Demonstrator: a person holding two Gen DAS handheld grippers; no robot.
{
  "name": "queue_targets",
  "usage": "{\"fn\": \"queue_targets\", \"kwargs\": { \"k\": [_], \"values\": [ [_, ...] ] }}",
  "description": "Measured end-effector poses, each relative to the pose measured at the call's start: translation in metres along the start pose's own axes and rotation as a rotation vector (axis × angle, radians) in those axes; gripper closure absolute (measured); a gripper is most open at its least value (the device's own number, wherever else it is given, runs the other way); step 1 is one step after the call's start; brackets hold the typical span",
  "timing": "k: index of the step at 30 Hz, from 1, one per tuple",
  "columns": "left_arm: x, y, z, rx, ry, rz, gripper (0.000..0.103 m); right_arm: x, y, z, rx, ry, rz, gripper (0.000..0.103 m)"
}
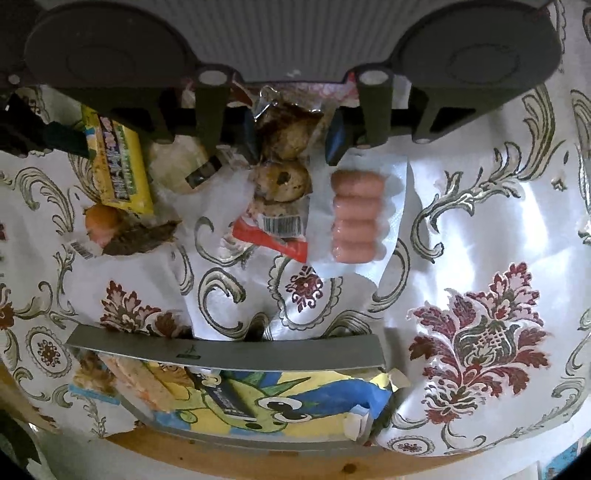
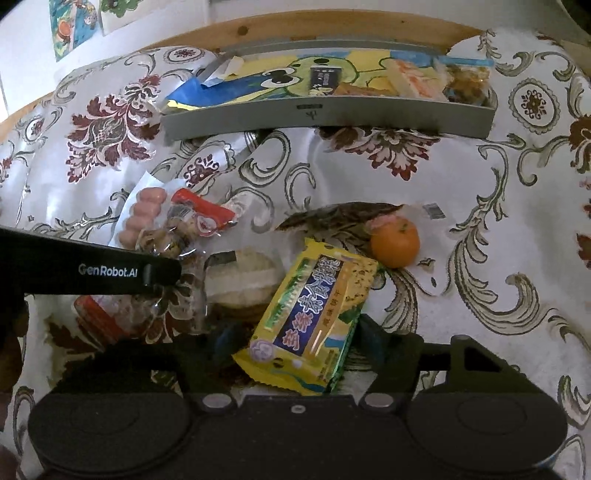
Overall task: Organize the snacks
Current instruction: 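Grasp clear cookie bag with left tool while right grasps yellow-green biscuit pack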
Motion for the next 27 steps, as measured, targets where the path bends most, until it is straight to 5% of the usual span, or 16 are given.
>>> {"fn": "queue_targets", "kwargs": {
  "k": [3, 27],
  "values": [
    [-0.005, 0.003, 0.001, -0.002, 0.005, -0.001, 0.063, -0.003, -0.003, 0.0, -0.016, 0.002, 0.002, 0.048],
    [-0.05, 0.021, 0.009, -0.032, 0.009, 0.033, 0.064, -0.031, -0.006, 0.012, -0.123, 0.002, 0.015, 0.053]
  ]
}}
Point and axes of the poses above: each gripper's, at about its wrist camera, not at the fingertips, and x roughly the way its jaws point, y to its right, z to its underside, the point moved 2 cm from there along x, roughly the way its jaws point, and after that the axes turned 1 degree about x, right-handed, at the moved point
